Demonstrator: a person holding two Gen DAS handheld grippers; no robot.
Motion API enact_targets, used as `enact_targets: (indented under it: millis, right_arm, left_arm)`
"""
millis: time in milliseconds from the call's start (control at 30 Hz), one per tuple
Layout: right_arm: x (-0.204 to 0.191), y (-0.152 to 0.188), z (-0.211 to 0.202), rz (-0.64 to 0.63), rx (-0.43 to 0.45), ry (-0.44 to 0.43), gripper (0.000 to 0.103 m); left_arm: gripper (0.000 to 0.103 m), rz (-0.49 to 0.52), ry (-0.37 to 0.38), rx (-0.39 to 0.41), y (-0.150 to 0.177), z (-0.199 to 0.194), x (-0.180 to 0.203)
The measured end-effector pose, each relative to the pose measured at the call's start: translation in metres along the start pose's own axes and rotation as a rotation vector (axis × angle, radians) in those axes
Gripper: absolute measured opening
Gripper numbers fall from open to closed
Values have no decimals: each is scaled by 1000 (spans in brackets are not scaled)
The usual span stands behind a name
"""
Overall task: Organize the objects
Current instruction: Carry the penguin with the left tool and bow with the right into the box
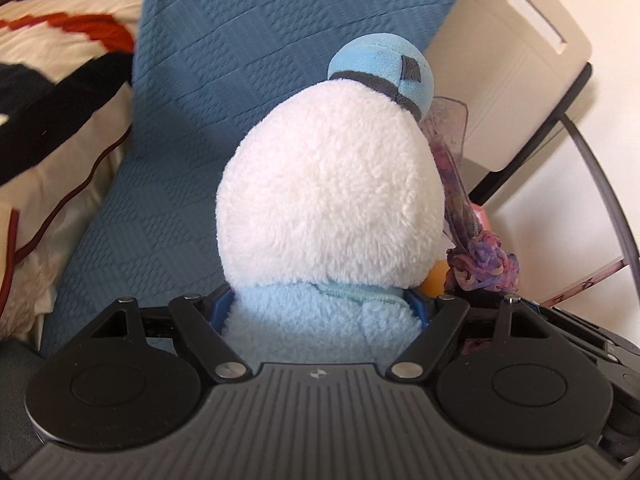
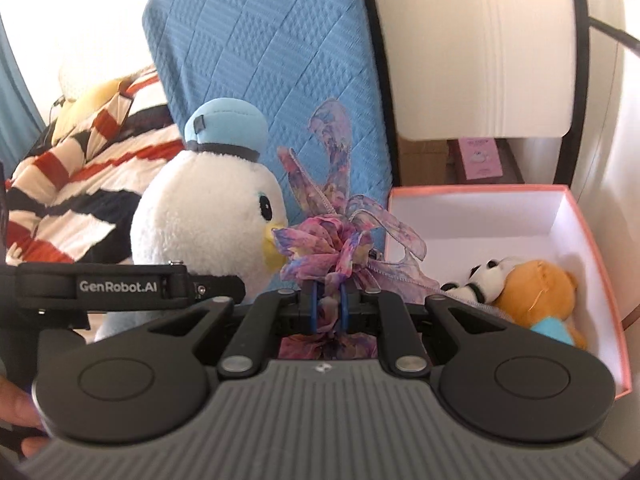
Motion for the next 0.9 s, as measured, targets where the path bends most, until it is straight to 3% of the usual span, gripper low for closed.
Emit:
enact_targets:
  millis: [400, 900]
  right_arm:
    - [63, -20, -32, 61, 65, 53, 15]
    - [177, 19, -13, 190, -19, 162, 16]
  left_arm:
    - [83, 95, 74, 6, -20, 23, 92]
    - [83, 196, 63, -105, 13, 116, 165]
Point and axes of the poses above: each gripper's, at about its wrist camera, not at the fingertips, and z roughly the way its jaws point, x to its right, y to its underside, the point moved 4 cm from there along z, roughly the way its jaws point, and after that the axes turned 2 degrees about -y, right-handed, at the moved point
